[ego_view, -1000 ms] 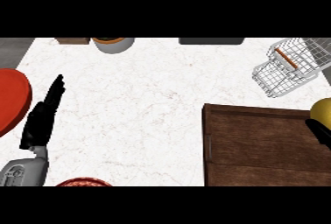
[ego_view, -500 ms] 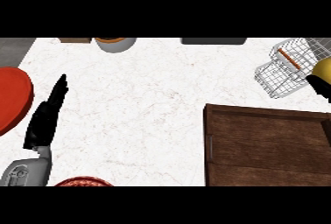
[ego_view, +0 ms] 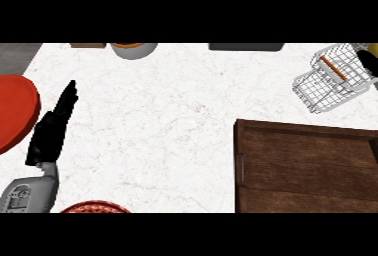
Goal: Pick the lemon from the tray and place it in the tiered basket
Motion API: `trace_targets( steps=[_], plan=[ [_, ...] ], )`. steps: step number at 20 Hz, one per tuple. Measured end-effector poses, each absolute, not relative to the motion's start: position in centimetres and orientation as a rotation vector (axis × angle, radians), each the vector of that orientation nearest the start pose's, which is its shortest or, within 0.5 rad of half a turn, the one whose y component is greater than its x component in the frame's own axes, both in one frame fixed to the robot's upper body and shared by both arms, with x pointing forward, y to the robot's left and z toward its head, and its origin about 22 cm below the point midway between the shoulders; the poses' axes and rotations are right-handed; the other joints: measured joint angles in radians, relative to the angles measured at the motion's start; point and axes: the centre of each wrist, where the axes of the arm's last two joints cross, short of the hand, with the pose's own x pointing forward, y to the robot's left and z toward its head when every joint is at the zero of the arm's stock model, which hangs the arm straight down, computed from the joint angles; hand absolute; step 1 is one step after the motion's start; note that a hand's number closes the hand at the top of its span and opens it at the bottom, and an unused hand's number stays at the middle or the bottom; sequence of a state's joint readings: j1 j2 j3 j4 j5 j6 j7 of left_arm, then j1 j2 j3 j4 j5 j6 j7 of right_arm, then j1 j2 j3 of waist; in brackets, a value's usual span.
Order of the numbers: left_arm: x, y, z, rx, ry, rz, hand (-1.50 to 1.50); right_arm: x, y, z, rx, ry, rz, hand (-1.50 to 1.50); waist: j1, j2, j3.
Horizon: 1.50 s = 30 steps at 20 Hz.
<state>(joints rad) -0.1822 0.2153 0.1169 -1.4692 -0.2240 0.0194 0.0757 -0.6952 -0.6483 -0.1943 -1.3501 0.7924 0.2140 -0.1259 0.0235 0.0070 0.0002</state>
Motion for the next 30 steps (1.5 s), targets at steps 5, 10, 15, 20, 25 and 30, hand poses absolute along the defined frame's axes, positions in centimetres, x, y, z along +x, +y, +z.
trace_targets(
  steps=[5, 10, 15, 20, 25, 30],
  plan=[
    [28.4, 28.9, 3.8, 0.42, -1.552, -0.248, 0.0, 38.0, -37.3, 24.3, -1.195, -1.699, 1.073, 1.5, 0.0, 0.0, 0.0],
    [28.6, 29.3, 4.0, 0.415, -1.553, -0.247, 0.0, 39.7, -39.4, 22.9, -1.102, -1.677, 1.113, 1.5, 0.003, 0.001, 0.0],
    [28.6, 29.3, 3.8, 0.411, -1.55, -0.247, 0.0, 40.6, -40.9, 21.2, -0.983, -1.634, 1.139, 1.5, 0.002, 0.001, 0.0],
    [28.7, 29.1, 3.7, 0.413, -1.556, -0.249, 0.0, 41.3, -41.5, 18.7, -0.837, -1.524, 1.045, -1.5, 0.007, 0.003, 0.001],
    [28.7, 29.2, 3.9, 0.416, -1.551, -0.255, 0.0, 41.3, -42.7, 18.2, -0.749, -1.551, 0.953, -1.5, 0.005, 0.003, 0.001],
    [28.6, 29.3, 3.8, 0.414, -1.548, -0.252, 0.0, 41.1, -43.5, 18.3, -0.698, -1.648, 0.798, -1.5, 0.004, 0.003, 0.001]
  ],
)
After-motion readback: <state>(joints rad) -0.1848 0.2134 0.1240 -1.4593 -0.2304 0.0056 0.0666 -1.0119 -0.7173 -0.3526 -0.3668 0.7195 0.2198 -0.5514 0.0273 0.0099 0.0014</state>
